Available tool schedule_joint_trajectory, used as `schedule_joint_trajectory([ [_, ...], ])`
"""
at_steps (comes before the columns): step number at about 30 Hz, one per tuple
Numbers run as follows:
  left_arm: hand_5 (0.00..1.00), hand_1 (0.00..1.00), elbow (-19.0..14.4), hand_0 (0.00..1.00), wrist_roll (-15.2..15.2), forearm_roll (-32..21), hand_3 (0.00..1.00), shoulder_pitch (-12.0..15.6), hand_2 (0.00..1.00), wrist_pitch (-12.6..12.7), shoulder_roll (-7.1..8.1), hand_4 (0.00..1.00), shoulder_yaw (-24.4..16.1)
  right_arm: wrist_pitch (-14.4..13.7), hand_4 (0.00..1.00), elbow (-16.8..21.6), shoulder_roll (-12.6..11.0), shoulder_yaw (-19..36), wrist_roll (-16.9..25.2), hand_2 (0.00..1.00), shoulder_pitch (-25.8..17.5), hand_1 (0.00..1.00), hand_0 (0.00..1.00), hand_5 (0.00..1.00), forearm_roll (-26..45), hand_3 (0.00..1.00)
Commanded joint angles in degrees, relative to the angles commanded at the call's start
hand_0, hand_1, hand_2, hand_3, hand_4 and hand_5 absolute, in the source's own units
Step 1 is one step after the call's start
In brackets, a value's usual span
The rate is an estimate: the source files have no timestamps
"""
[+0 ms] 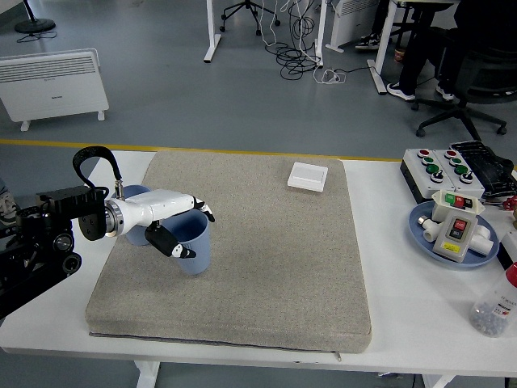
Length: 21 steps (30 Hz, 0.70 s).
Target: Push cup pick cup insert cup
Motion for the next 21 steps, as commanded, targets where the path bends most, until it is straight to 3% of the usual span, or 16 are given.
schedule_joint_trajectory([
  [3, 0.002, 0.559, -4.2, 0.494, 2.45, -1.5, 0.523, -0.17, 0.741, -1.35, 1.72, 0.373, -3.08, 0.01, 0.109, 0.0, -0.05, 0.01, 0.01, 0.583, 0.05, 0.61, 0.75, 0.576, 0.01, 0.584],
  [4, 0.002, 0.542, -5.52, 0.488, 3.01, -1.81, 0.491, -0.21, 0.657, -1.59, 2.07, 0.346, -4.13, 0.01, 0.109, 0.0, -0.06, 0.01, 0.01, 0.583, 0.07, 0.61, 0.75, 0.576, 0.01, 0.583],
  [5, 0.002, 0.542, -7.11, 0.488, 4.22, -2.37, 0.491, -0.48, 0.657, -2.27, 2.91, 0.346, -5.86, 0.01, 0.109, 0.0, -0.09, 0.05, 0.01, 0.583, 0.07, 0.61, 0.75, 0.576, -0.01, 0.583],
  [9, 0.002, 0.542, -9.49, 0.488, 6.27, -3.39, 0.491, -1.89, 0.657, -3.53, 5.08, 0.346, -10.33, 0.0, 0.109, 0.0, -0.17, 0.07, -0.01, 0.583, 0.18, 0.61, 0.75, 0.576, 0.01, 0.583],
  [14, 0.002, 0.542, -7.84, 0.495, 6.25, -2.74, 0.475, -4.17, 0.642, -3.69, 6.18, 0.314, -11.98, -0.02, 0.11, 0.0, -0.22, -0.11, -0.04, 0.583, 0.28, 0.609, 0.75, 0.575, 0.21, 0.584],
  [17, 0.002, 0.545, -2.35, 0.498, 4.46, -0.71, 0.468, -7.08, 0.638, -3.14, 5.6, 0.326, -9.48, -0.03, 0.11, 0.0, -0.28, -0.31, -0.11, 0.583, 0.31, 0.611, 0.749, 0.576, 0.28, 0.584],
  [21, 0.002, 0.545, 3.5, 0.498, 3.48, 1.4, 0.468, -8.07, 0.638, -2.73, 4.72, 0.326, -7.67, -0.08, 0.11, 0.0, -0.26, -0.42, -0.14, 0.583, 0.23, 0.611, 0.749, 0.576, 0.38, 0.584],
])
